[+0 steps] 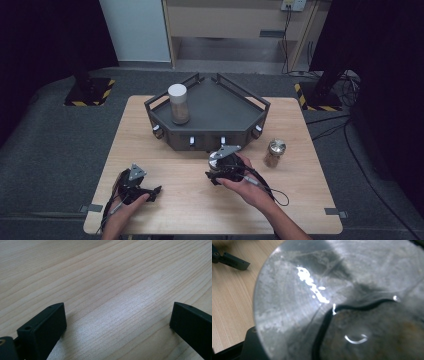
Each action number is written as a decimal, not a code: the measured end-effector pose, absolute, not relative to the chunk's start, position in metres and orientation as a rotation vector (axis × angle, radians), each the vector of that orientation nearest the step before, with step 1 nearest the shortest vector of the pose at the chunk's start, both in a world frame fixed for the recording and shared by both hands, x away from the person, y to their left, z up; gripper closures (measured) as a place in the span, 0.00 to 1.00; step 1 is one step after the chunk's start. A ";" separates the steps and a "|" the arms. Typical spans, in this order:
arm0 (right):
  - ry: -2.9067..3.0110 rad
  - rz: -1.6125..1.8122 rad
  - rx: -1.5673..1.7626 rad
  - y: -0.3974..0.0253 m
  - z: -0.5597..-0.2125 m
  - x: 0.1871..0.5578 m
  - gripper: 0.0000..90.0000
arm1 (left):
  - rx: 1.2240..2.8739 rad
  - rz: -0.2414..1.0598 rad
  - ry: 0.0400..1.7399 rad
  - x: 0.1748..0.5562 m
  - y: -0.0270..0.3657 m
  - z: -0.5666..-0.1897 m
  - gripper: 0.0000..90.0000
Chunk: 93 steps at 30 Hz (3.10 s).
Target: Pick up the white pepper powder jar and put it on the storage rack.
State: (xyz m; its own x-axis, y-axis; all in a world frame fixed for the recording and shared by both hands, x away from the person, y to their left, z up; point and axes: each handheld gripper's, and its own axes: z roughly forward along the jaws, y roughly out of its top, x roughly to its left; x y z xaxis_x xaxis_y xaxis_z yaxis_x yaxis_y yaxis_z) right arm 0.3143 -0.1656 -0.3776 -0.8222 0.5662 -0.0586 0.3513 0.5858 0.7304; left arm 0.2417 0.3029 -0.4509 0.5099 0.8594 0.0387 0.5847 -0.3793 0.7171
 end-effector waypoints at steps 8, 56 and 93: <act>2.536 1.071 0.756 -0.169 -0.368 0.317 0.34 | 2.102 0.545 1.176 0.242 0.303 -0.451 0.00; 2.484 1.057 0.762 -0.176 -0.296 0.339 0.34 | 2.097 0.552 1.184 0.240 0.301 -0.451 0.00; 2.424 1.045 0.787 -0.154 -0.259 0.375 0.34 | 2.101 0.543 1.181 0.241 0.302 -0.451 0.00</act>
State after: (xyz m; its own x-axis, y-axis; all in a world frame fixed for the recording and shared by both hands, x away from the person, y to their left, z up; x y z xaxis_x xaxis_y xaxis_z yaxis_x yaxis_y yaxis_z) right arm 0.3751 -0.1542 -0.2594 -0.7690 0.6273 -0.1231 0.3410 0.5655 0.7510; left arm 0.2414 0.3023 -0.4508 0.5063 0.8616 0.0358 0.5886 -0.3757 0.7158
